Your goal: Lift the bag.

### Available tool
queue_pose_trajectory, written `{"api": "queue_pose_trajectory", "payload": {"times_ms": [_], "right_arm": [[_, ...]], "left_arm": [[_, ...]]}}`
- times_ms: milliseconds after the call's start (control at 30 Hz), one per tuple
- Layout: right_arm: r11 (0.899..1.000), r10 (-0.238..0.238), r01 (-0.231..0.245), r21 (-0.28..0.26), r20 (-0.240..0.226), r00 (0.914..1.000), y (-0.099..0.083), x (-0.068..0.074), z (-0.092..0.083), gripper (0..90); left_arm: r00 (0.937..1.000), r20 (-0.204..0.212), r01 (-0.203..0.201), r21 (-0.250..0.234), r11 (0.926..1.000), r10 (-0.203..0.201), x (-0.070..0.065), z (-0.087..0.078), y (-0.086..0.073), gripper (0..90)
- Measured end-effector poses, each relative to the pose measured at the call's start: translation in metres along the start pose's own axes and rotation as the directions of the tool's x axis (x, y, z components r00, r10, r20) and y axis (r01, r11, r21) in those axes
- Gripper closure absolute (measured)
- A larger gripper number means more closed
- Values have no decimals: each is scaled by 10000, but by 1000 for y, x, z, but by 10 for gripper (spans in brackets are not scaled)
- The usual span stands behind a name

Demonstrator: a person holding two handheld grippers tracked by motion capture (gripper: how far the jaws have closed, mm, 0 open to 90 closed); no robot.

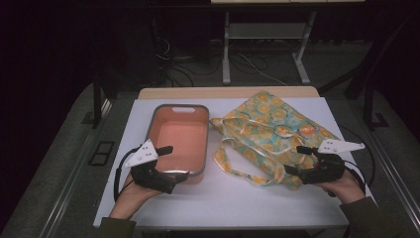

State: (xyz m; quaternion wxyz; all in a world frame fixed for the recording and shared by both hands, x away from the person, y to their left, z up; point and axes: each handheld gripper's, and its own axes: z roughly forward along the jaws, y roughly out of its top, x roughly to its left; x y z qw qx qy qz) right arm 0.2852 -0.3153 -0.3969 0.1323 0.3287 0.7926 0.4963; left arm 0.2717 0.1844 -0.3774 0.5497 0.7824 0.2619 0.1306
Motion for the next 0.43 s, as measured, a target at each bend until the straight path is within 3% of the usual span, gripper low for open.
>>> {"api": "queue_pose_trajectory", "payload": {"times_ms": [433], "right_arm": [[10000, -7, 7, 64, -58, 10000, -9, 1, -3, 120]], "left_arm": [[9998, -10, 212, -49, 9998, -212, 3, -1, -6, 0]]}}
